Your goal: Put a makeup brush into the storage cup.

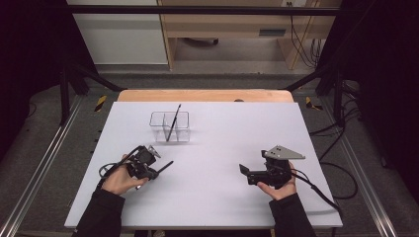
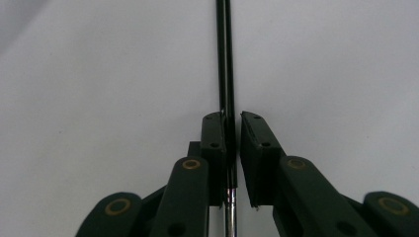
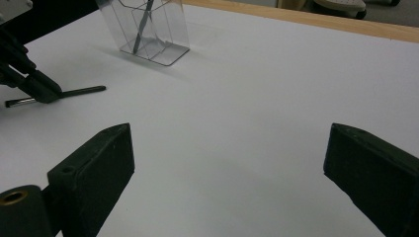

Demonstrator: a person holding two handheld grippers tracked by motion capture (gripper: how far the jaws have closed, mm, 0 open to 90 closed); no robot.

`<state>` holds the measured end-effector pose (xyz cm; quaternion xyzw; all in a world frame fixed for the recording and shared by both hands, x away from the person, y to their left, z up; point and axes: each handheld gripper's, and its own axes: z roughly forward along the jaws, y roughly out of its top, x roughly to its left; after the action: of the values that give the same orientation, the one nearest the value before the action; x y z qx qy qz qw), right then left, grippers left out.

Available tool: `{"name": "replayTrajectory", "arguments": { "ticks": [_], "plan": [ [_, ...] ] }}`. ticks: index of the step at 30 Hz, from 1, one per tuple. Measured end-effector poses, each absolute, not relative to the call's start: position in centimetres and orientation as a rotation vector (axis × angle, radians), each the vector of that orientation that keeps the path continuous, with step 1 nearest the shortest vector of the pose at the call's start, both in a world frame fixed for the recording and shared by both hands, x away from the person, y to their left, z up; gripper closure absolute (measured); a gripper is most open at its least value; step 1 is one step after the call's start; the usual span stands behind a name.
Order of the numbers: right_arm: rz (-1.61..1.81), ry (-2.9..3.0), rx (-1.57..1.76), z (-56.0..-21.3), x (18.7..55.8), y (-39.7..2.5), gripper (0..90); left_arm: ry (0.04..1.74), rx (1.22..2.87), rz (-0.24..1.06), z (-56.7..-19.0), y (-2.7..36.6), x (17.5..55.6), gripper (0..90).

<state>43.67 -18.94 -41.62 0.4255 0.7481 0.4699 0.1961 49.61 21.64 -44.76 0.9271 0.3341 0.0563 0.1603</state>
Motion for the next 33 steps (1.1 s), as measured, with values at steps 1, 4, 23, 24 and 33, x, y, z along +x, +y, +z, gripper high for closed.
{"name": "replayTrajectory", "arguments": {
  "ticks": [1, 4, 23, 24, 33],
  "plan": [
    [1.315, 2.096, 1.191, -41.6, 43.7, -18.9, 5.6, 0.954, 2.649, 0.16, -44.8, 21.6, 49.6, 80.5],
    [1.318, 2.094, 1.191, -41.6, 43.7, -18.9, 5.7, 0.953, 2.655, 0.166, -44.8, 21.5, 49.5, 82.4],
    [1.305, 2.103, 1.188, -41.8, 43.7, -18.8, 5.7, 0.87, 2.669, 0.221, -44.5, 21.3, 49.1, 83.2],
    [1.302, 2.104, 1.189, -41.8, 43.7, -18.8, 5.6, 0.865, 2.665, 0.226, -44.4, 21.3, 49.1, 83.2],
    [1.297, 2.106, 1.187, -41.8, 43.7, -18.9, 5.6, 0.794, 2.595, 0.237, -42.8, 21.2, 48.2, 83.2]
  ]
}}
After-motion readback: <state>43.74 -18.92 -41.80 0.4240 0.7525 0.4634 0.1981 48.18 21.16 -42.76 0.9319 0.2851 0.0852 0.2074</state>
